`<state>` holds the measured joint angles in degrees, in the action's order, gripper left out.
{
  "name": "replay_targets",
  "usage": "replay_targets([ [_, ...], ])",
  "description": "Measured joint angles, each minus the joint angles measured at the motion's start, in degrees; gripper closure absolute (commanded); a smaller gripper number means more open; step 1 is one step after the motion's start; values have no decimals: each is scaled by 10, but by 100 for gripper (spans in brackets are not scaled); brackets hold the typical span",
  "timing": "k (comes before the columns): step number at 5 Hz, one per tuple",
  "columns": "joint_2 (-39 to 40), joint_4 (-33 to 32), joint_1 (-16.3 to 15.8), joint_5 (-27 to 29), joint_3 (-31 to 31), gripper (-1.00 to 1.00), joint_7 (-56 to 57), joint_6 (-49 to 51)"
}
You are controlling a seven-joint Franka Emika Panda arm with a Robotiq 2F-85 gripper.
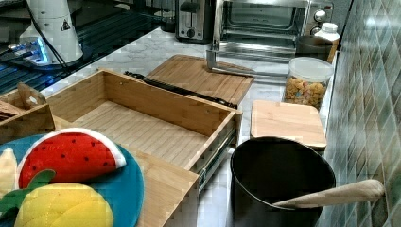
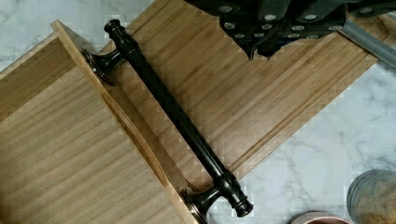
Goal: Close the drawer.
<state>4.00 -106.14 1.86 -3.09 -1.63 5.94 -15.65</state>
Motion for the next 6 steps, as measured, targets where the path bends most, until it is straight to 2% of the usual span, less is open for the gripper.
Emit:
replay_targets([
  [2, 4, -15, 0, -6, 0, 100, 2, -26],
  [4, 12, -60, 1, -10, 0, 100, 137, -111],
  [6, 60, -65, 0, -10, -9, 100, 196, -146],
])
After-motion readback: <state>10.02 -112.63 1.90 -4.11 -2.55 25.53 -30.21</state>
